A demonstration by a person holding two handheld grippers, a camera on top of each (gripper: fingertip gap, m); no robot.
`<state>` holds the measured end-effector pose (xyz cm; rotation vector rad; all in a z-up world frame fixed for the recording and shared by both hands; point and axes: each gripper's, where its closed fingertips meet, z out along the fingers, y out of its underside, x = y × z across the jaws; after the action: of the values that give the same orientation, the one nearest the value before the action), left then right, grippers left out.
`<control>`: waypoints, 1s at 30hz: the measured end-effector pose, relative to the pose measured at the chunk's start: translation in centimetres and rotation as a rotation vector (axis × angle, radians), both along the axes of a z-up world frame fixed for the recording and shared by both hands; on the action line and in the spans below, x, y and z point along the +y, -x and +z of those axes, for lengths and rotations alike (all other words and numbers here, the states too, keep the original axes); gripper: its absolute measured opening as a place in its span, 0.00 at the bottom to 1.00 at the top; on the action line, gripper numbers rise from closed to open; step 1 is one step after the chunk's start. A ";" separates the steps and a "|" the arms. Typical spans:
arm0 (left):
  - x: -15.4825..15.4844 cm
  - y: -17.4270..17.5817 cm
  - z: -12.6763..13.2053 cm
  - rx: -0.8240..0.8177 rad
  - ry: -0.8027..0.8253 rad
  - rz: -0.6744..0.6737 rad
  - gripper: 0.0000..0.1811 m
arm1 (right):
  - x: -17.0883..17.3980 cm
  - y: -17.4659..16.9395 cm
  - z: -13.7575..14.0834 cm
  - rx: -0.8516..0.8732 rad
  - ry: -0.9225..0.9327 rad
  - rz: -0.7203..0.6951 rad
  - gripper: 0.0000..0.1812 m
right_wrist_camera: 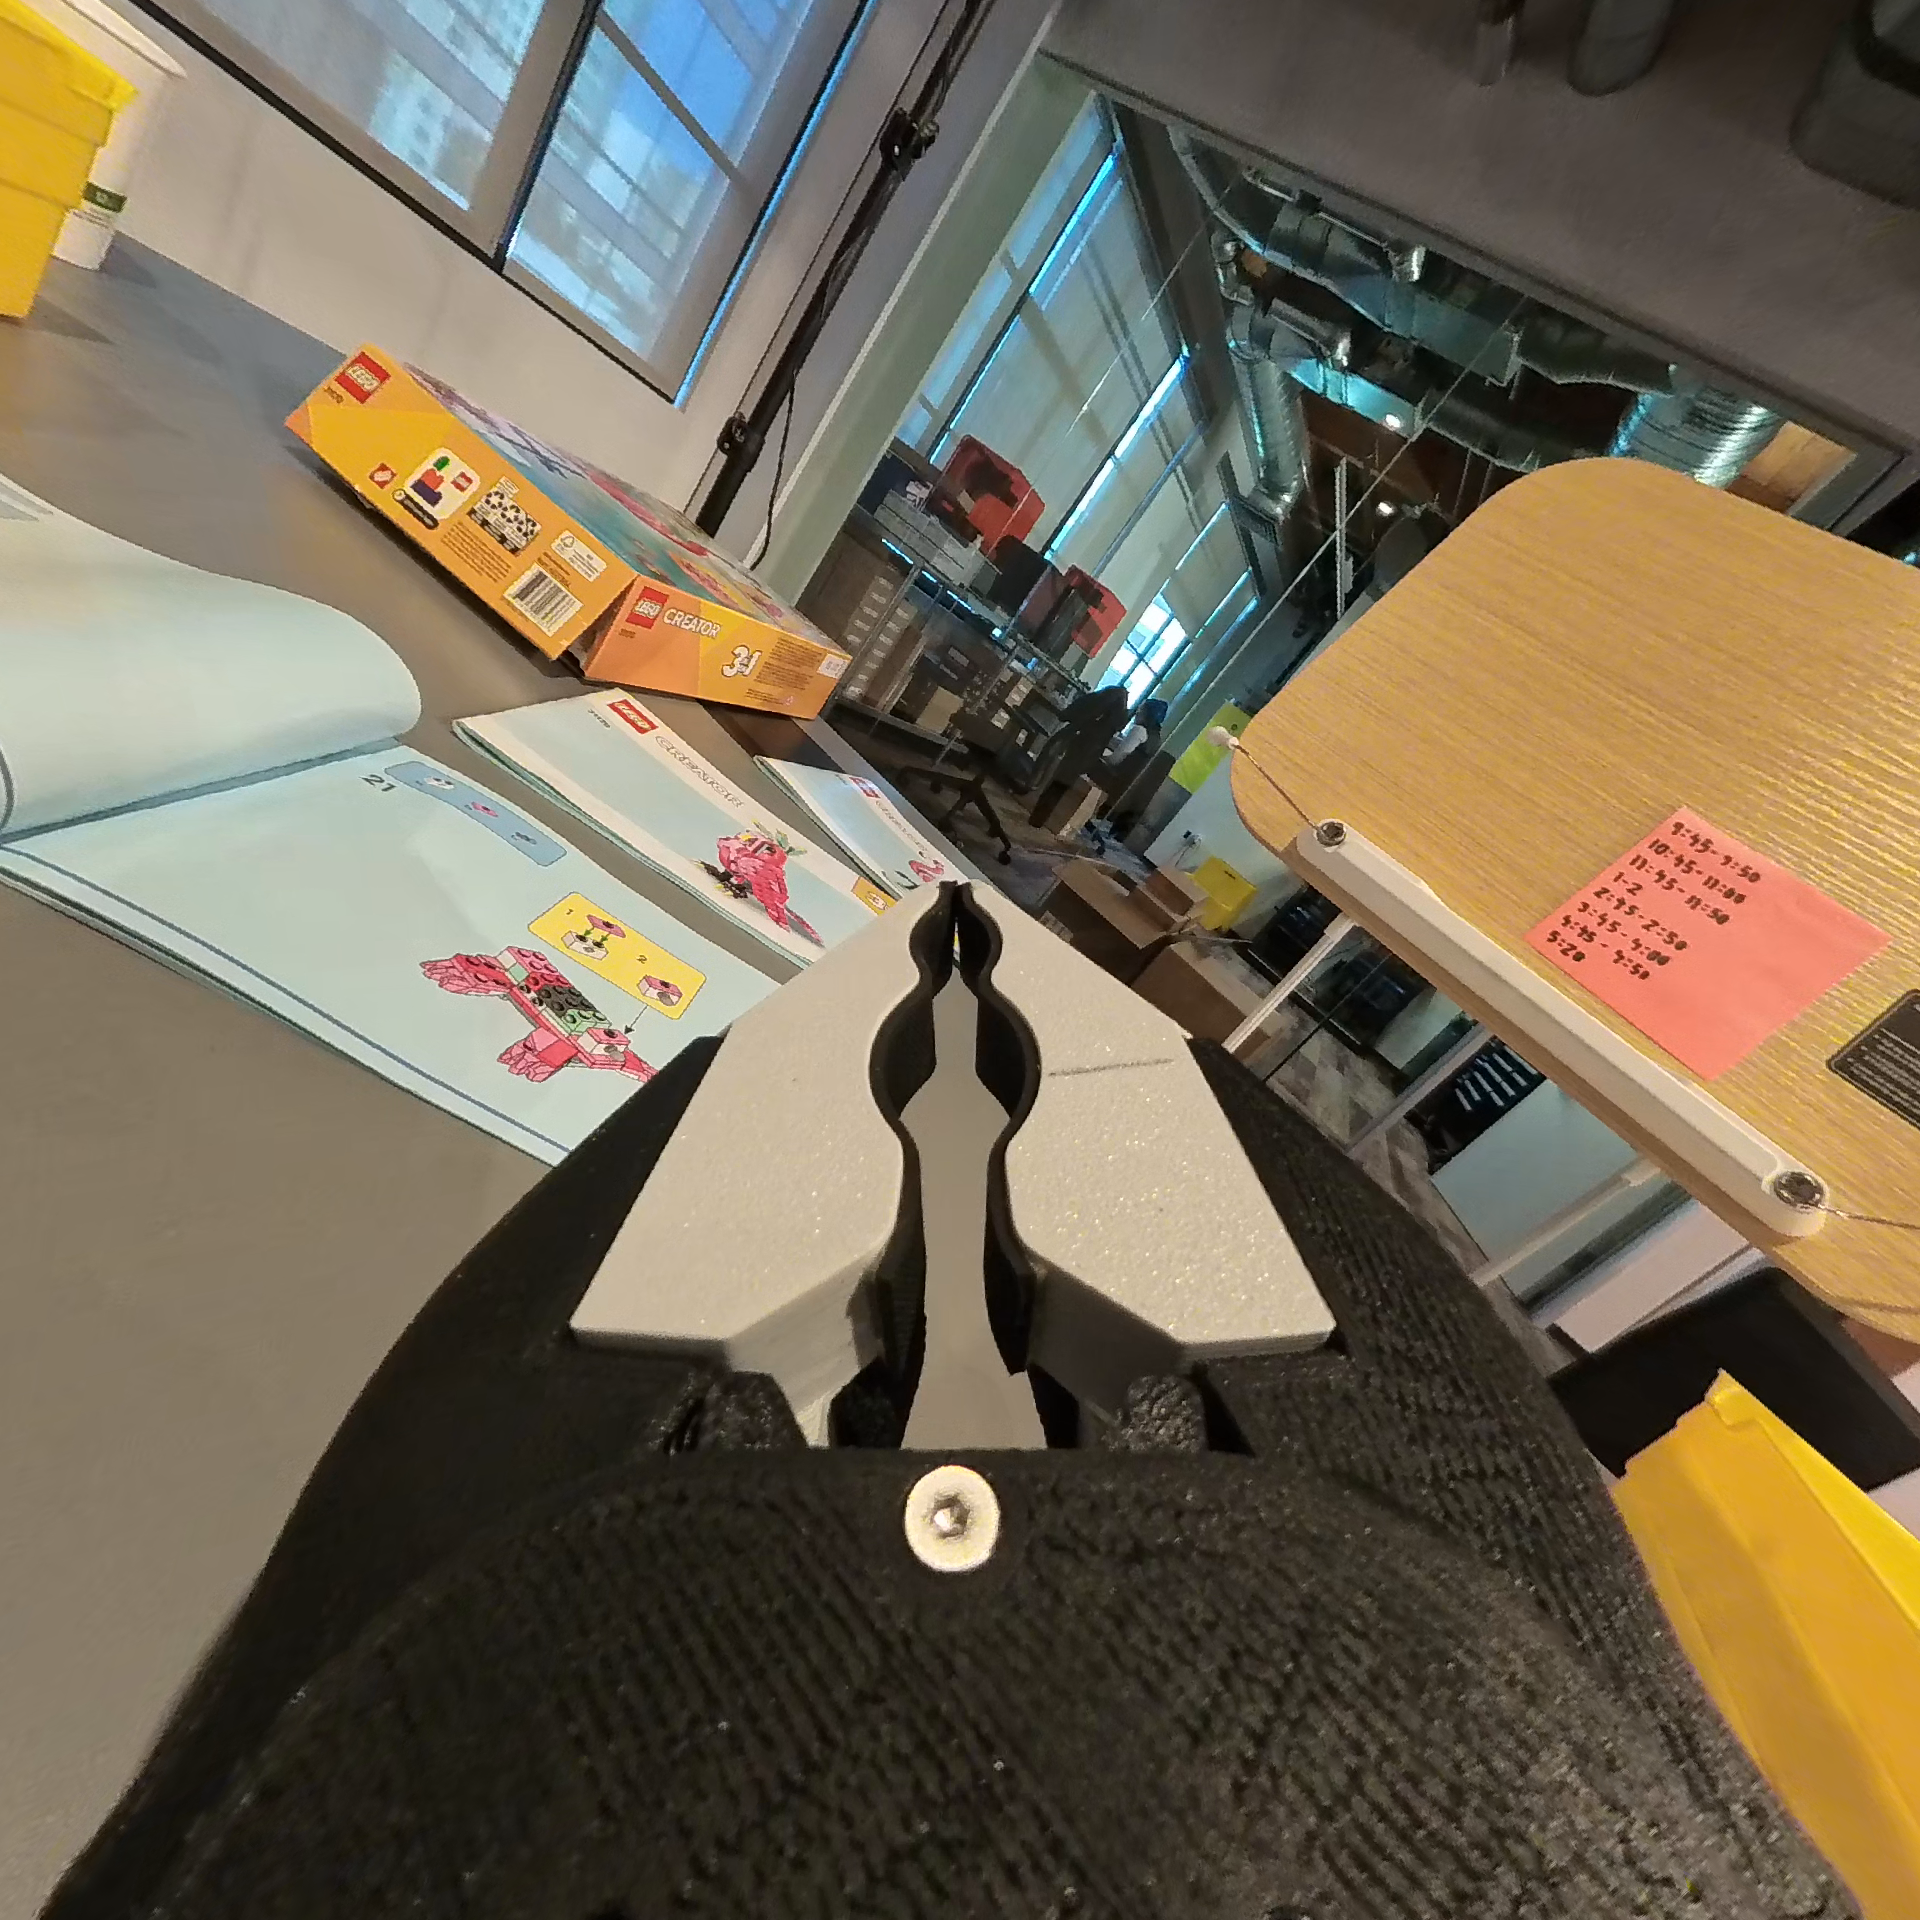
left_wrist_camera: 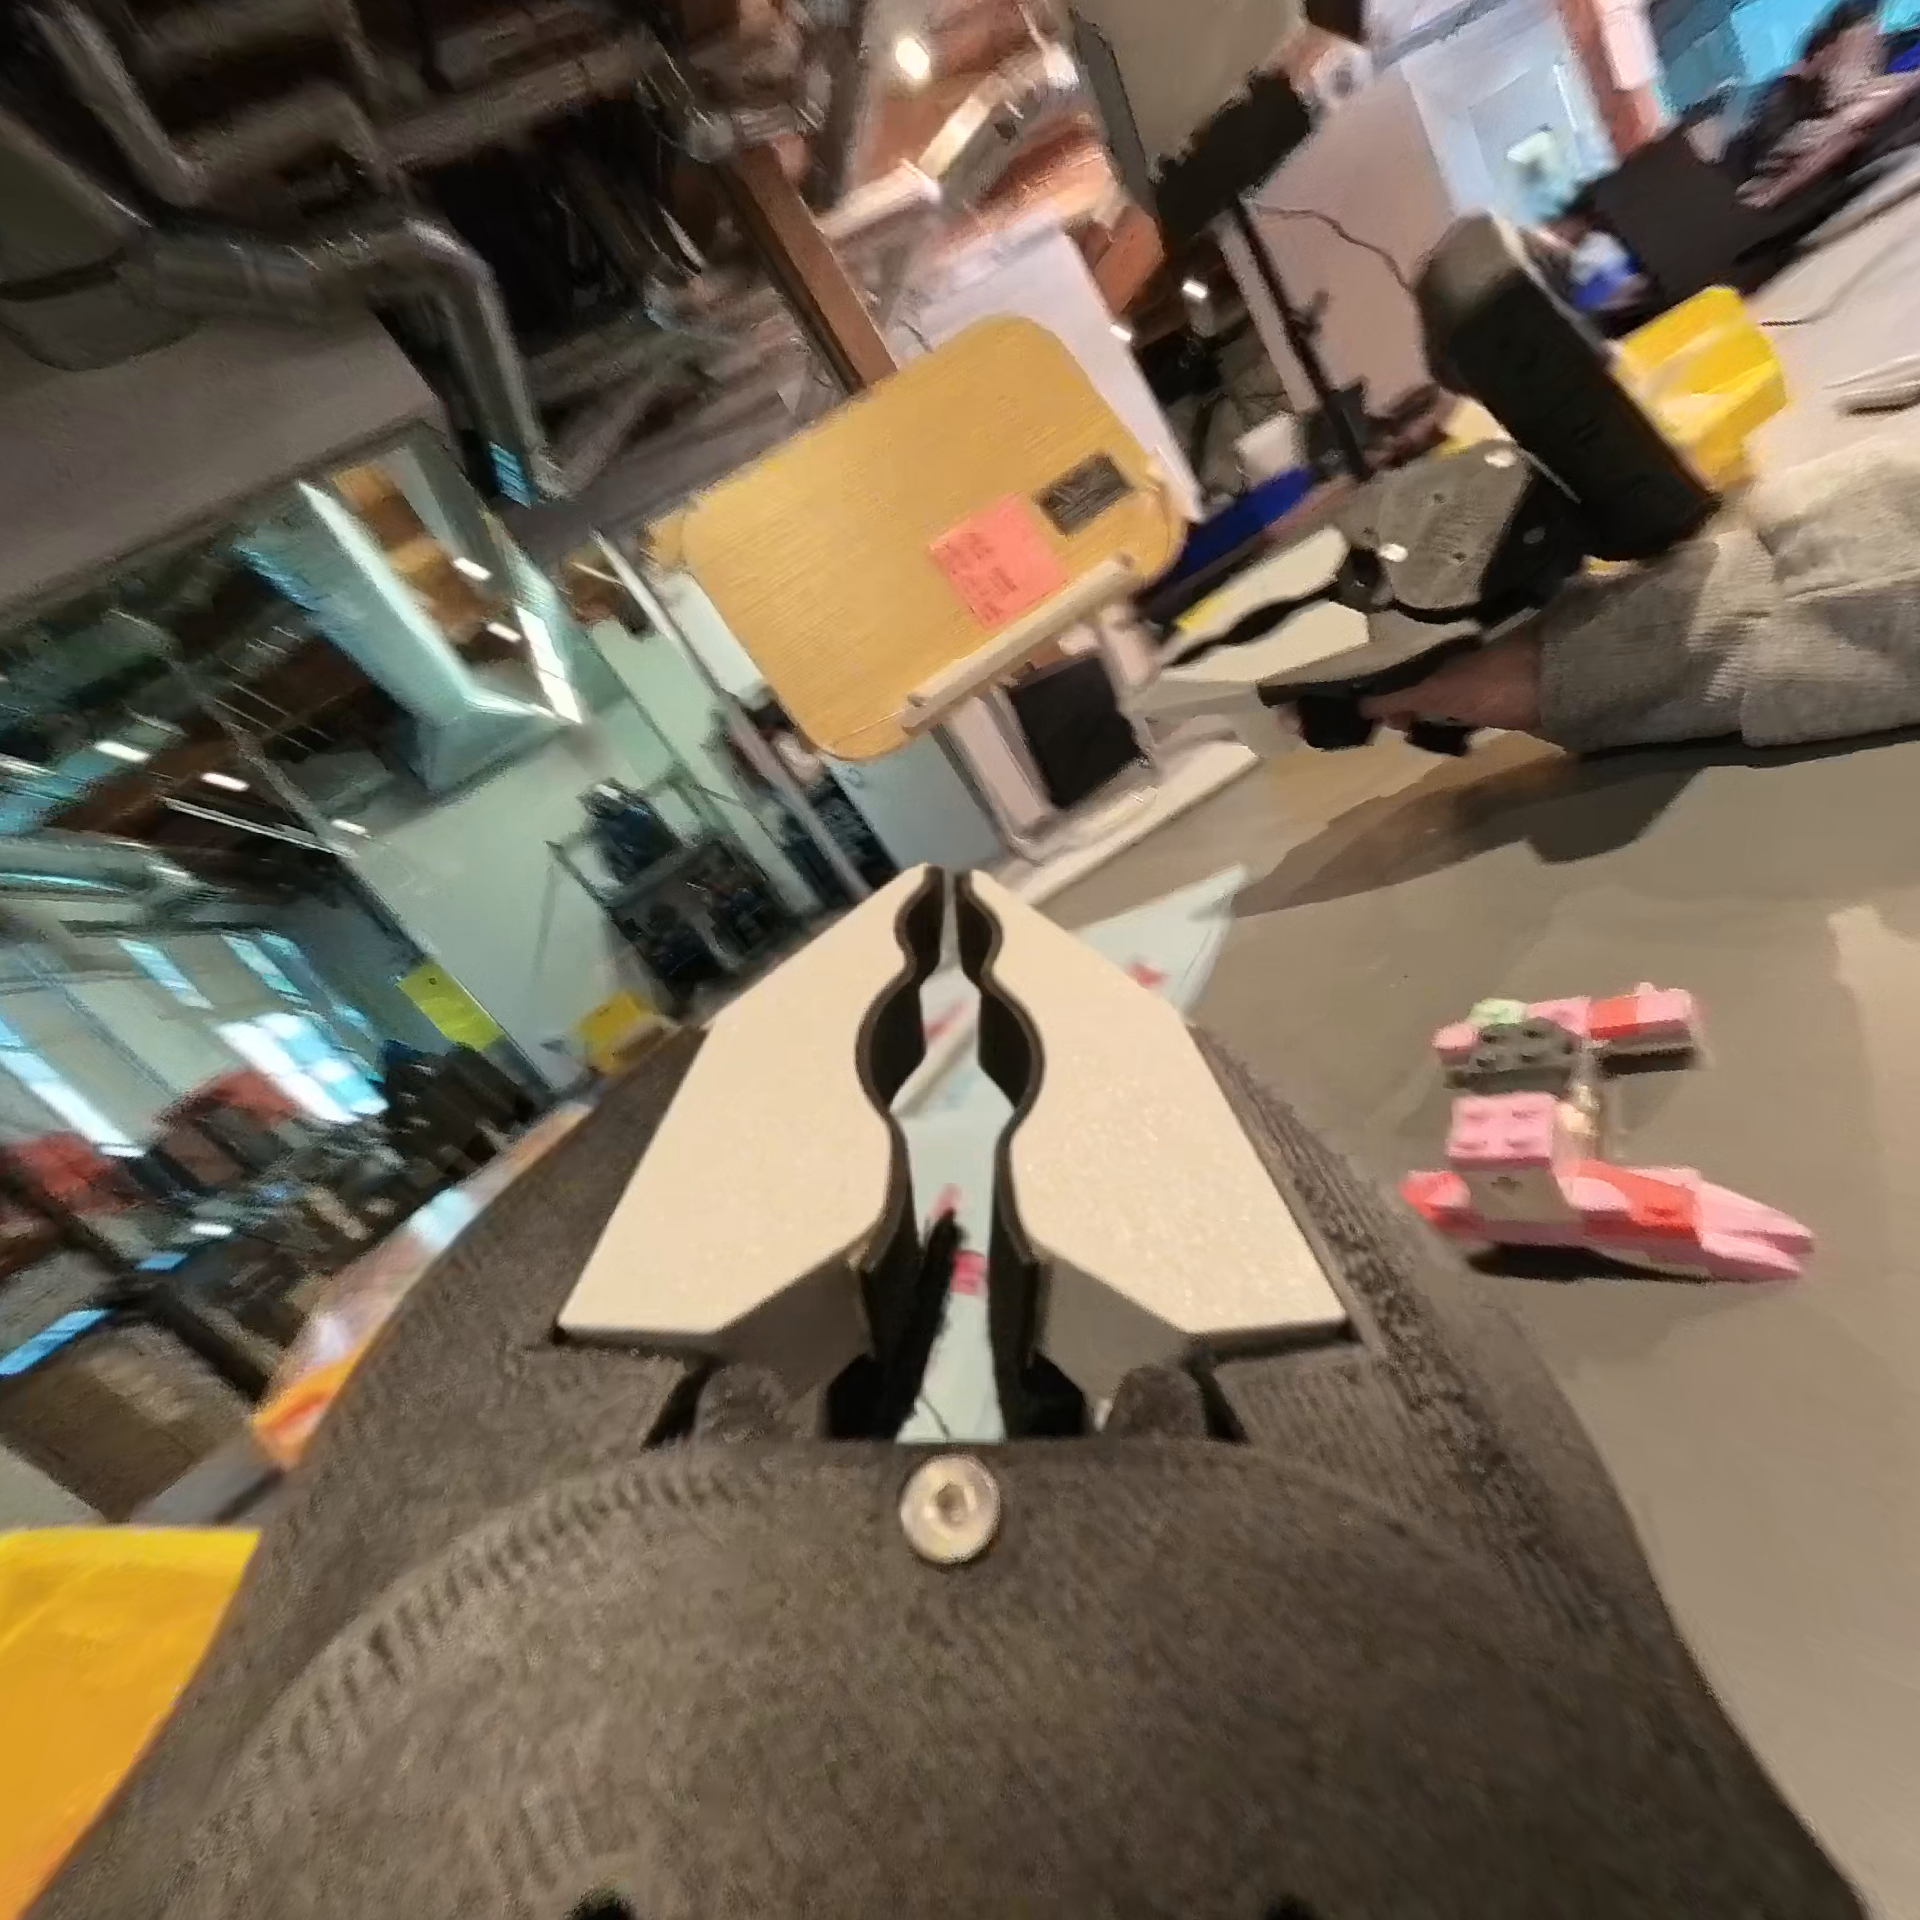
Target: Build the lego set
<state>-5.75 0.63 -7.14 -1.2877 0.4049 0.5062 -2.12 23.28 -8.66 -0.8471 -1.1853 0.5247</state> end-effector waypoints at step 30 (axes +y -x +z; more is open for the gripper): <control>-6.6 1.3 3.5 -0.126 -0.195 0.175 0.00 | 0.4 -0.2 -0.2 0.007 0.021 -0.011 0.00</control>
<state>-7.06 -5.97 -3.67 -1.1641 0.1339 0.5937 -1.93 23.65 -8.82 -0.8690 -1.1696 0.5319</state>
